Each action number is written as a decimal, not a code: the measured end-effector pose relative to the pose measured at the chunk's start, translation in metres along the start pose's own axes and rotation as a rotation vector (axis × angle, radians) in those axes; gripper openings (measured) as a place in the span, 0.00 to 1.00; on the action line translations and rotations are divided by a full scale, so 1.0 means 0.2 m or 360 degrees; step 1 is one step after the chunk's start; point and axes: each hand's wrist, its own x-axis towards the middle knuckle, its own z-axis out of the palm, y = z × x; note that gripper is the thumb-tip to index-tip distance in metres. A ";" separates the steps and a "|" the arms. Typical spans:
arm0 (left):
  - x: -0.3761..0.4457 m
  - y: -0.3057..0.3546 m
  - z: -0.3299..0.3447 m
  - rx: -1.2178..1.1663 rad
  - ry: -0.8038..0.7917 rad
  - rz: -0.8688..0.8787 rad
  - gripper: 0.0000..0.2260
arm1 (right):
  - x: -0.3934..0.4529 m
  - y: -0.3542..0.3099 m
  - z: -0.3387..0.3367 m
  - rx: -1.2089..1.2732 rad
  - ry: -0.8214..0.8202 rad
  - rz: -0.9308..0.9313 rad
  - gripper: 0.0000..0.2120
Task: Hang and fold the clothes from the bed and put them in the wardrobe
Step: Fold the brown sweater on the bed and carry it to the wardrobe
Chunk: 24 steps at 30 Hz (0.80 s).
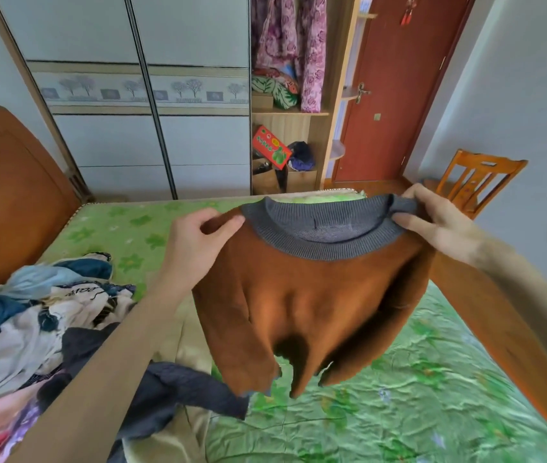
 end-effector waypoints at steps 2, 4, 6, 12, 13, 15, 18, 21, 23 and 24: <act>0.05 -0.01 -0.01 0.0040 -0.0162 -0.0063 0.16 | -0.02 0.04 -0.01 -0.0016 -0.0138 0.0021 0.07; 0.09 -0.02 -0.01 0.0148 -0.0352 -0.0095 0.14 | -0.04 0.10 -0.02 0.0022 -0.0210 0.0068 0.07; 0.13 -0.02 0.00 0.0191 -0.0467 -0.0147 0.13 | -0.07 0.16 -0.02 0.0013 -0.0191 0.0123 0.05; 0.18 0.01 0.16 0.0211 -0.0710 -0.0242 0.06 | -0.07 0.41 -0.03 -0.0217 0.0182 0.0056 0.06; 0.20 0.02 0.19 0.0277 -0.0704 -0.0248 0.06 | -0.05 0.45 -0.05 -0.0213 0.0206 0.0027 0.07; 0.25 0.05 0.27 0.0466 -0.0594 -0.0188 0.08 | 0.02 0.55 -0.13 -0.0207 0.0246 0.0035 0.08; 0.32 0.11 0.40 0.0574 -0.0387 -0.0053 0.17 | 0.17 0.69 -0.28 -0.0311 0.0352 0.0020 0.18; 0.39 0.15 0.54 0.0550 -0.0206 -0.0025 0.16 | 0.29 0.75 -0.40 -0.0074 0.0322 -0.0154 0.18; 0.42 0.17 0.62 0.0535 -0.0110 -0.0055 0.14 | 0.32 0.78 -0.46 -0.0031 0.0260 -0.0192 0.16; 0.42 0.18 0.65 0.0529 -0.0080 -0.0062 0.12 | 0.32 0.80 -0.49 -0.0048 0.0222 -0.0196 0.15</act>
